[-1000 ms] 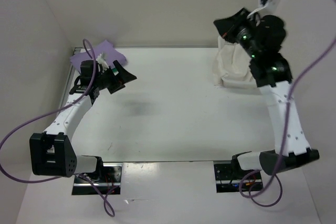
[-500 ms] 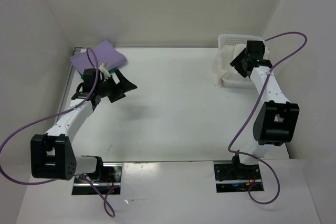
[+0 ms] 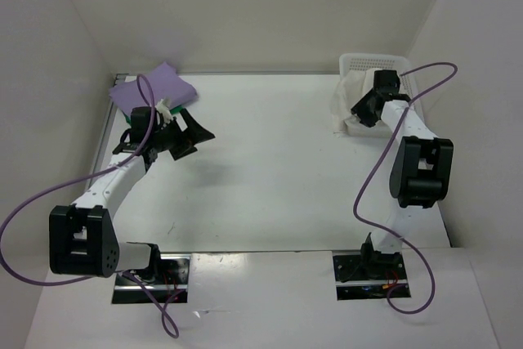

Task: Fold and stack the t-shirts
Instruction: Grab crumpled tshirt from bin with the right arm, then move the tshirt to the center of the board

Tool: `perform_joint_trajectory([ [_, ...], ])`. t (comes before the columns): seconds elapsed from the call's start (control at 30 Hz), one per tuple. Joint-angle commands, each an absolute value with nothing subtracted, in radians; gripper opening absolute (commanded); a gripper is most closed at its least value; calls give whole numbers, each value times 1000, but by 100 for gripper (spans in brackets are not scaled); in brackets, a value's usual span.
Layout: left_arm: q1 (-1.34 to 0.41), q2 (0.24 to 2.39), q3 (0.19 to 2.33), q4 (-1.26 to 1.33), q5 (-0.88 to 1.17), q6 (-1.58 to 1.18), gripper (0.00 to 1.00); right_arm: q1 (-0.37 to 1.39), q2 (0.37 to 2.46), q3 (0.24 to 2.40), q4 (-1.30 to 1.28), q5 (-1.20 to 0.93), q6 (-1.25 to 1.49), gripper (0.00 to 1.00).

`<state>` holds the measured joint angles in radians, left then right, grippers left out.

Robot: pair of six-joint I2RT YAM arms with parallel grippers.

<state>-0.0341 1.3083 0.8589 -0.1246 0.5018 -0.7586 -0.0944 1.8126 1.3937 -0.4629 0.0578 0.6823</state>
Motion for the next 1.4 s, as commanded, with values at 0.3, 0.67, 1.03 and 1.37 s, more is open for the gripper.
perform_joint_trajectory([
  [0.3, -38, 1313, 903, -89, 514, -733, 100, -95, 1604, 1485, -301, -20, 746, 0],
  [0.67, -38, 1333, 969, -78, 502, -773, 100, 76, 1365, 1934, -292, -328, 719, 0],
  [1.03, 28, 1344, 959, -69, 448, -827, 100, 307, 1451, 2272, -66, -687, 1008, 0],
  [1.37, 84, 1365, 991, -91, 430, -799, 100, 364, 1538, 1946, -57, -655, 930, 0],
])
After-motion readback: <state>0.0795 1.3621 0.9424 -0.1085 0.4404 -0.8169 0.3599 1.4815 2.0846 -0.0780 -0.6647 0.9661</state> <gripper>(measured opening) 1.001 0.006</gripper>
